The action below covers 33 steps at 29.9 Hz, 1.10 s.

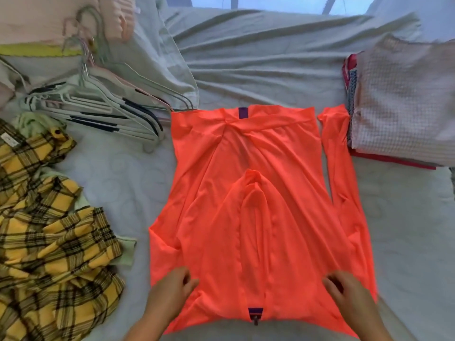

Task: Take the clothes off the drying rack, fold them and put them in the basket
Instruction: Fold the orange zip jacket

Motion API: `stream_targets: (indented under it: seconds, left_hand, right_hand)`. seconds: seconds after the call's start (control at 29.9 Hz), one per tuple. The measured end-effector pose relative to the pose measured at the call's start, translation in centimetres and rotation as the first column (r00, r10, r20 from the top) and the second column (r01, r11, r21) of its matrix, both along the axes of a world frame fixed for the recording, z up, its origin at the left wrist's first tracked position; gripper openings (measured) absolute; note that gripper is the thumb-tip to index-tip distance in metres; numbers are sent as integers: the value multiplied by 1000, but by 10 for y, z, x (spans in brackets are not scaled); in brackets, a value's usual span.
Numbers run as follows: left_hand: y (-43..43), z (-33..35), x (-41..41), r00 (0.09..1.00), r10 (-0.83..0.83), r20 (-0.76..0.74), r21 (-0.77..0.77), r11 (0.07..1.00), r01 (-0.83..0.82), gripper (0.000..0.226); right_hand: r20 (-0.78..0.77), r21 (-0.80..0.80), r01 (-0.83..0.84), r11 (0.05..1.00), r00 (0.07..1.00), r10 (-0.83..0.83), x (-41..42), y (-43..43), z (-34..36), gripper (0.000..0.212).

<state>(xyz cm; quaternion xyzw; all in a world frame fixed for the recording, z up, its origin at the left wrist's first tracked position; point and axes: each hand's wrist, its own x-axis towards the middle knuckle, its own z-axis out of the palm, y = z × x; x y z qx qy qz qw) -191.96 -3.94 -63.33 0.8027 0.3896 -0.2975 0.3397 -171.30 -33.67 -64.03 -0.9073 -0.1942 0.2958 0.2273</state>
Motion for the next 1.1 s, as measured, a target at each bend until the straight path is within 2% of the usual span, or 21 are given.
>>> stream_targets:
  seconds: [0.03,0.07,0.13,0.23,0.3,0.37,0.47,0.57,0.67,0.77,0.84,0.9,0.97,1.04,1.1]
  left_hand:
    - [-2,1,21,991,30,131,5,1000,-31,28]
    - [-6,1,43,967,40,252,-17,999,-37,19]
    - [-10,-9,86,937,73,341,-55,997,-57,11]
    - [-6,-26,138,897,140,420,8,987,-158,18]
    - [-1,-35,162,882,194,429,67,967,-245,22]
    - [6,-41,179,905,190,382,147,954,-262,30]
    - [12,-45,197,955,103,277,263,948,-179,36]
    - [14,-49,201,963,33,266,332,935,-124,26]
    - [18,-47,197,952,18,305,362,923,-134,20]
    - [21,-40,186,904,66,423,327,919,-220,16]
    - [22,-34,175,857,72,510,292,923,-251,14]
    - [21,-28,165,837,24,547,308,924,-228,14]
    - [19,-22,159,830,-48,556,338,925,-173,23]
    - [15,-18,154,818,-106,566,367,921,-134,26]
    - [11,-14,150,815,-90,573,344,928,-139,19]
  right_hand:
    - [-39,21,63,998,997,-63,3,25,-1,41]
    - [-32,43,90,995,996,-89,7,48,-3,39]
    - [-92,94,138,986,987,-129,11,87,-9,22]
    - [-29,117,117,986,993,-115,28,132,-22,10]
    - [40,120,143,982,988,-148,40,147,-35,13]
    - [74,103,152,983,984,-160,49,161,-40,18]
    - [98,53,141,989,984,-145,56,173,-49,22]
    - [125,41,127,991,983,-132,56,174,-54,17]
    - [175,102,124,987,975,-140,60,167,-53,8]
    - [182,270,132,954,966,-185,68,155,-41,3]
    - [114,377,196,905,960,-255,71,146,-29,3]
    - [-17,430,308,849,943,-333,73,138,-17,14]
    - [-86,418,345,840,936,-341,75,132,-9,19]
    - [-28,368,260,893,963,-268,77,129,-4,15]
    - [71,296,167,940,978,-196,76,127,-1,25]
